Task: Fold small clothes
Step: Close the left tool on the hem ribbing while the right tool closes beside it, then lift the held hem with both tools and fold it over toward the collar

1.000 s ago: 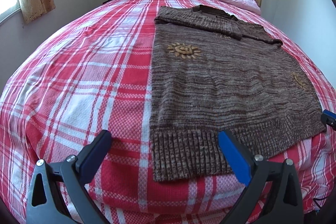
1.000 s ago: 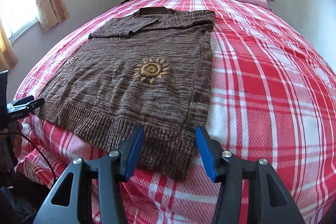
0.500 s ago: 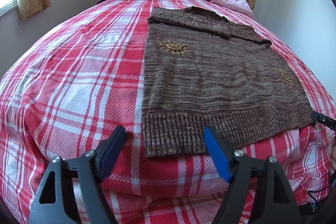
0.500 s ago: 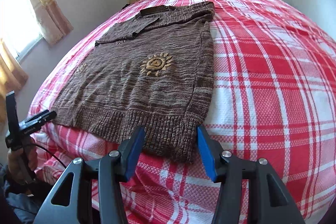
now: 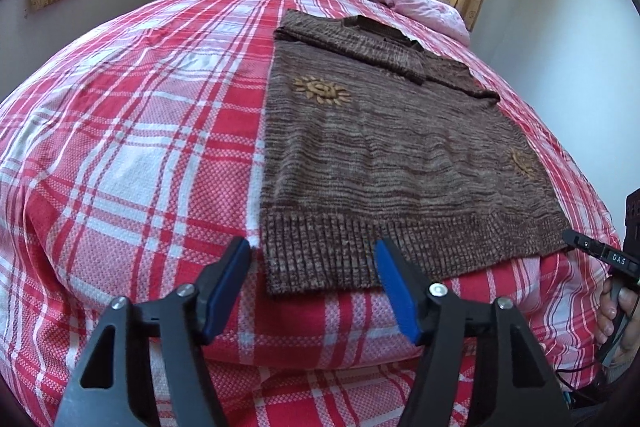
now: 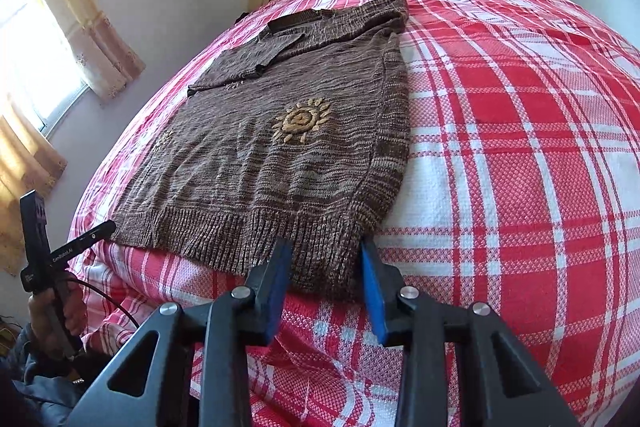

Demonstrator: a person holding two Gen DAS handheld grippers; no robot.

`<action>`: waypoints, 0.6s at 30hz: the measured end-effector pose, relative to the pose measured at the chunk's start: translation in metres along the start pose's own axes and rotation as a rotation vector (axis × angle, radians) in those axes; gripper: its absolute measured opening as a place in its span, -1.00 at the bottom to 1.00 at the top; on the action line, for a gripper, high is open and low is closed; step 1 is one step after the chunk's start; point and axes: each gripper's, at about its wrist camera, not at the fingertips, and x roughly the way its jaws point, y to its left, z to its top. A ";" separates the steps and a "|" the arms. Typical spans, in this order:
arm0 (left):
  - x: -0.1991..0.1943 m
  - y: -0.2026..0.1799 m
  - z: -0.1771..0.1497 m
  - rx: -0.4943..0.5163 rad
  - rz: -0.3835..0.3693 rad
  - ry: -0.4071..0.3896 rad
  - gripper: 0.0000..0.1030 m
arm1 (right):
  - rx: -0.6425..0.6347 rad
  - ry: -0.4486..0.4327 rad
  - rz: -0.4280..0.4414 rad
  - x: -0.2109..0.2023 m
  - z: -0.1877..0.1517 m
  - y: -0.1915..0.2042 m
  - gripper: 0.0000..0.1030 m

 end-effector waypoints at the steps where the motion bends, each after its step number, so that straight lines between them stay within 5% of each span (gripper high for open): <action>1: 0.000 -0.001 0.000 0.007 0.003 -0.002 0.25 | 0.006 -0.001 0.004 0.000 0.000 -0.001 -0.32; 5: 0.001 -0.002 -0.001 0.038 0.013 -0.005 0.06 | 0.020 -0.006 -0.002 0.001 0.000 -0.005 -0.60; 10: 0.000 0.008 0.003 0.014 -0.022 -0.009 -0.74 | 0.050 -0.009 0.013 0.000 0.000 -0.012 -0.77; 18: -0.008 0.017 0.006 -0.054 -0.120 -0.041 -0.86 | 0.030 -0.064 0.068 -0.013 0.003 -0.004 -0.89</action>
